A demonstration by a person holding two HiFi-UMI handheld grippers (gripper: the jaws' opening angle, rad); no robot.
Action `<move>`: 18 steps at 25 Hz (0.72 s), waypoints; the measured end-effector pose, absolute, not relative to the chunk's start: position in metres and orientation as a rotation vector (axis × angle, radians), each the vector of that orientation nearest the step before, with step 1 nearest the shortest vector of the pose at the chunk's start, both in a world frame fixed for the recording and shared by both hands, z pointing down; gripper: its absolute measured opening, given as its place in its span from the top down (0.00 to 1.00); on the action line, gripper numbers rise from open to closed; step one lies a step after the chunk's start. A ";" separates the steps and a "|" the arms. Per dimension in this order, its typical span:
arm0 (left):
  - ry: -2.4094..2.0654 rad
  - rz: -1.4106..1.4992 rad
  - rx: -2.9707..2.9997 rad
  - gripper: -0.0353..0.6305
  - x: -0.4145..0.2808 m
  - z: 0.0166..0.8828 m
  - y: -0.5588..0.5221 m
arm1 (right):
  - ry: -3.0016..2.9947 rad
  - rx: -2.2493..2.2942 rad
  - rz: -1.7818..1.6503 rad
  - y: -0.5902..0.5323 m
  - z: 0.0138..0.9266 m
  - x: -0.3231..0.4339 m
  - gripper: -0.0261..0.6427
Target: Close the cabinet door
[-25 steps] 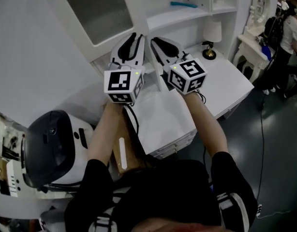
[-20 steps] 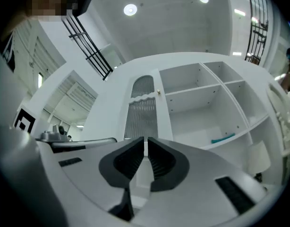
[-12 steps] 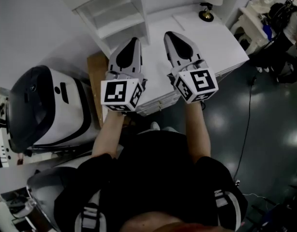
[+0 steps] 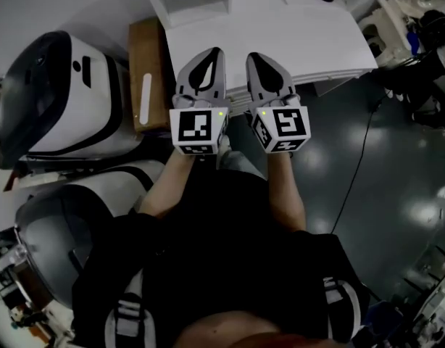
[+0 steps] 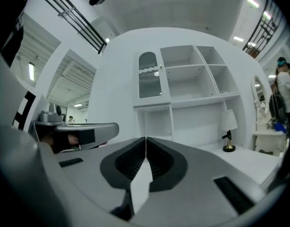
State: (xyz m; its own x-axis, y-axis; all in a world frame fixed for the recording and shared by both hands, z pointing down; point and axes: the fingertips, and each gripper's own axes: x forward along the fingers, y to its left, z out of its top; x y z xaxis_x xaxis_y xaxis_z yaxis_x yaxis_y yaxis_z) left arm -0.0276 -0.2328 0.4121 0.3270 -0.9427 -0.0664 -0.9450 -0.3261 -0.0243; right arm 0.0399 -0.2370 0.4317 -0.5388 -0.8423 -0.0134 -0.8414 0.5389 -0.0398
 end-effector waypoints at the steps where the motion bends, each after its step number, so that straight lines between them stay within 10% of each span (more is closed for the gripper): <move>1: 1.801 0.043 -2.513 0.93 -0.027 0.421 -0.224 | 2.744 -1.514 -0.036 -0.226 0.439 0.039 0.93; 18: 1.960 0.127 -2.534 0.93 -0.002 0.451 -0.114 | 2.888 -1.486 0.007 -0.121 0.450 0.064 0.93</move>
State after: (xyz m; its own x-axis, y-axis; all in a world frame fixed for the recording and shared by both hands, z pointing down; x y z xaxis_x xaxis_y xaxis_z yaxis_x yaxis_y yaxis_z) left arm -0.0019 -0.1137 0.4507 0.2502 -0.9679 -0.0228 -0.9628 -0.2512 0.0994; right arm 0.0639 -0.1208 0.4499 -0.5771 -0.8115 0.0923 -0.8110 0.5827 0.0526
